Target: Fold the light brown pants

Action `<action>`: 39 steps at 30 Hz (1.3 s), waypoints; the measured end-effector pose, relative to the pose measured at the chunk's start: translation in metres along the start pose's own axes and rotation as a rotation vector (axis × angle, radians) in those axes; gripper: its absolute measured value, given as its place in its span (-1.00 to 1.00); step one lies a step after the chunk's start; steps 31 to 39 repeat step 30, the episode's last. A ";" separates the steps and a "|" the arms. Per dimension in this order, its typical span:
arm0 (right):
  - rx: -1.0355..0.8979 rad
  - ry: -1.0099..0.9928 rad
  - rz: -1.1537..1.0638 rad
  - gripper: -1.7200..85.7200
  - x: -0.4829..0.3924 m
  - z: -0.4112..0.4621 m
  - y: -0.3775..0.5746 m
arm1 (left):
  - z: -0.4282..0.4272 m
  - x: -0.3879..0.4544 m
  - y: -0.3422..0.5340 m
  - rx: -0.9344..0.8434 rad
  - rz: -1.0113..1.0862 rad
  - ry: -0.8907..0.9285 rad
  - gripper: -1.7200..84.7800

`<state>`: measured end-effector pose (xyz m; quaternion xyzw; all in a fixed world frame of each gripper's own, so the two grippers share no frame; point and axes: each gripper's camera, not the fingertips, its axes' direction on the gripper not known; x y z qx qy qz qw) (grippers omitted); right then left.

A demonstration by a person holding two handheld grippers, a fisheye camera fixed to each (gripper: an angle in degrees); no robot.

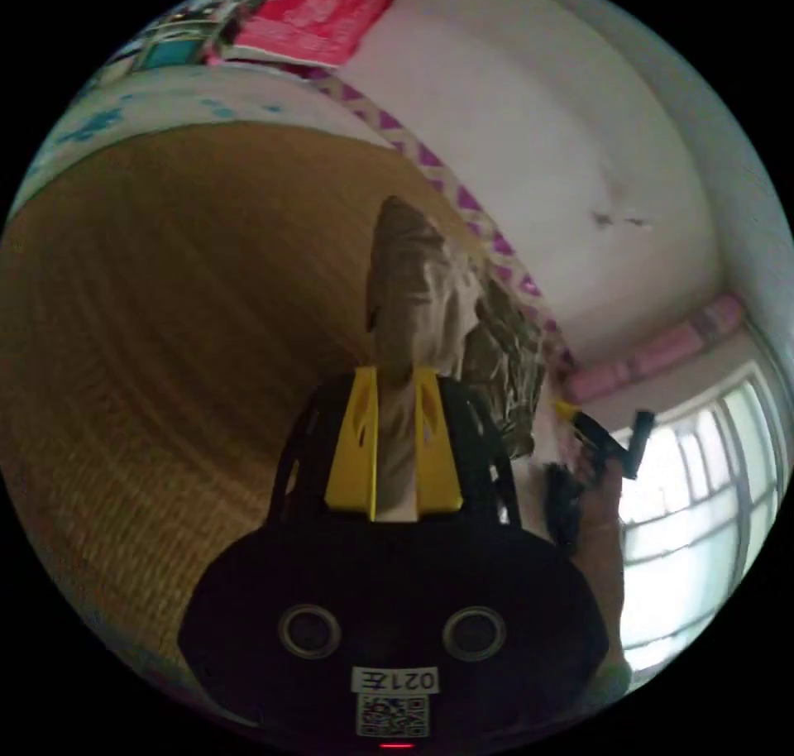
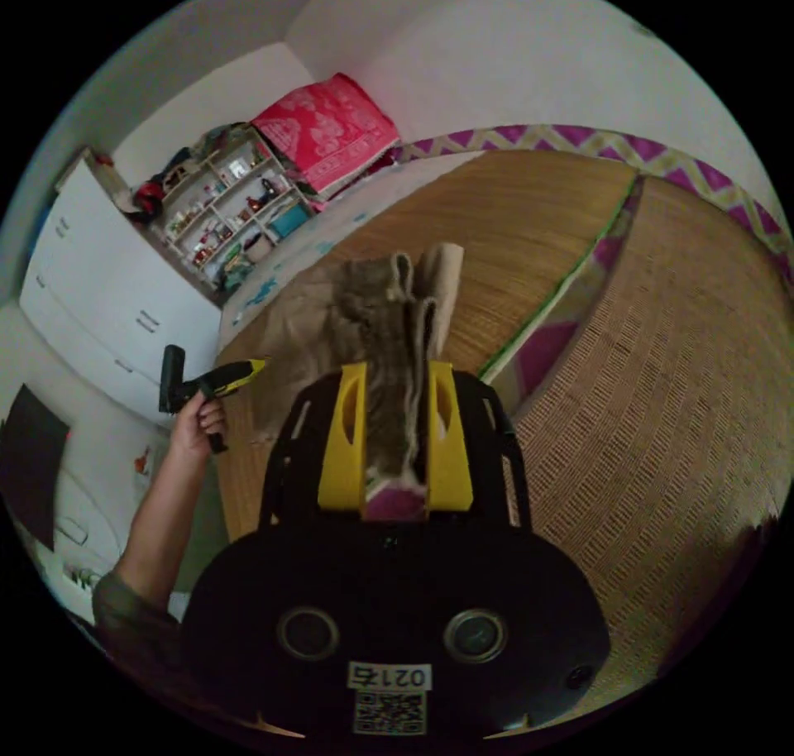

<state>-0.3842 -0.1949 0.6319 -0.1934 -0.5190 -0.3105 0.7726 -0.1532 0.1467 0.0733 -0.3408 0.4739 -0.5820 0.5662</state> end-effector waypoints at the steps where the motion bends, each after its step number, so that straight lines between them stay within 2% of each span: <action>1: -0.014 -0.013 -0.014 -0.70 -0.003 0.004 0.005 | -0.007 0.002 0.008 0.025 0.019 -0.034 -0.83; 3: -0.027 -0.007 -0.086 -0.69 -0.013 0.005 0.040 | -0.035 0.022 0.048 0.136 0.170 -0.142 -0.85; 7: 0.021 0.015 -0.213 -0.72 -0.030 -0.025 0.117 | -0.057 0.072 0.125 0.177 0.422 -0.159 -0.94; 9: 0.110 0.030 -0.312 -0.73 -0.048 -0.063 0.177 | -0.075 0.112 0.196 0.303 0.603 -0.124 -0.95; 12: 0.269 0.160 -0.458 -0.73 -0.085 -0.119 0.259 | -0.096 0.158 0.284 0.502 0.687 -0.133 -0.86; 15: 0.471 0.385 -0.505 -0.71 -0.116 -0.162 0.342 | -0.095 0.201 0.348 0.432 0.753 -0.025 -0.83; 17: 0.592 0.446 -0.463 -0.68 -0.124 -0.181 0.388 | -0.089 0.230 0.391 0.411 0.833 -0.019 -0.90; 18: 0.628 0.452 -0.443 -0.63 -0.126 -0.188 0.413 | -0.087 0.246 0.422 0.464 0.854 -0.028 -0.94; 20: 0.560 0.502 -0.384 -0.63 -0.127 -0.189 0.441 | -0.080 0.268 0.462 0.510 0.869 -0.041 -0.97; 23: 0.347 0.617 -0.228 -0.72 -0.118 -0.184 0.475 | -0.058 0.301 0.502 0.322 0.851 0.054 -0.98; 25: 0.299 0.665 -0.140 -0.76 -0.109 -0.185 0.499 | -0.050 0.313 0.522 0.265 0.814 0.110 -0.98; 27: 0.179 0.792 -0.061 -0.78 -0.095 -0.181 0.520 | -0.037 0.329 0.548 0.189 0.813 0.088 -0.97; 30: 0.051 0.865 0.055 -0.78 -0.066 -0.177 0.540 | -0.020 0.342 0.576 0.080 0.821 0.050 -0.95; 39: 0.051 0.865 0.055 -0.78 -0.066 -0.177 0.540 | -0.020 0.342 0.576 0.080 0.821 0.050 -0.95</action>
